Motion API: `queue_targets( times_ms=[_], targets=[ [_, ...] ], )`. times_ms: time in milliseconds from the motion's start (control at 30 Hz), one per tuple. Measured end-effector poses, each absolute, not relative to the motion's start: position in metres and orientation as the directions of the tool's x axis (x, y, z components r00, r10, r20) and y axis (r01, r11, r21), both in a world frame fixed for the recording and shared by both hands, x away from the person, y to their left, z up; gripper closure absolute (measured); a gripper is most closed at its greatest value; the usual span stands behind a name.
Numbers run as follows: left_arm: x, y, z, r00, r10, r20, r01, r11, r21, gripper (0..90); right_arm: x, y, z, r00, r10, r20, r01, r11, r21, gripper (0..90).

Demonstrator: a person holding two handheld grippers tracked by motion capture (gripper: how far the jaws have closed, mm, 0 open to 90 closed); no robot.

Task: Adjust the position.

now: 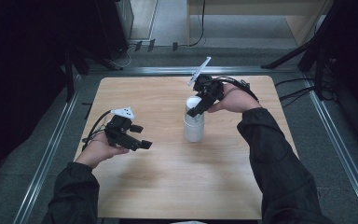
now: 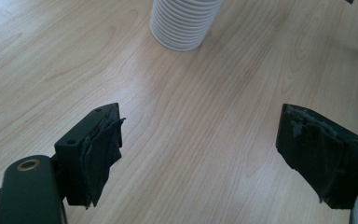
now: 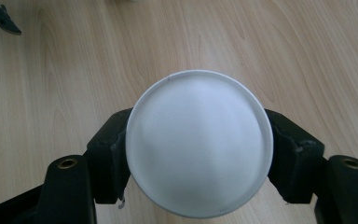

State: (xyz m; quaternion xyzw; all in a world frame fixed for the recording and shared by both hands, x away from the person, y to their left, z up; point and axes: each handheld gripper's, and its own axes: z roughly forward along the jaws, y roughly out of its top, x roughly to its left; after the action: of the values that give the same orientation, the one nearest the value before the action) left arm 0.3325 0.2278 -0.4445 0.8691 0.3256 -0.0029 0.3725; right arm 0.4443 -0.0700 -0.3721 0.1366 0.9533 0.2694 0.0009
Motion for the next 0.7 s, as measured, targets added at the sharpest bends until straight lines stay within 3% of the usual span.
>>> queue_targets(
  times_ms=[700],
  targets=[
    [0.332, 0.228, -0.443, 0.793, 0.558, -0.245, 0.56, -0.509, 0.654, 14.7, 0.44, -0.077, -0.326, -0.958, 0.282, 0.059, 0.272, 0.816, 0.509, 33.7]
  ],
)
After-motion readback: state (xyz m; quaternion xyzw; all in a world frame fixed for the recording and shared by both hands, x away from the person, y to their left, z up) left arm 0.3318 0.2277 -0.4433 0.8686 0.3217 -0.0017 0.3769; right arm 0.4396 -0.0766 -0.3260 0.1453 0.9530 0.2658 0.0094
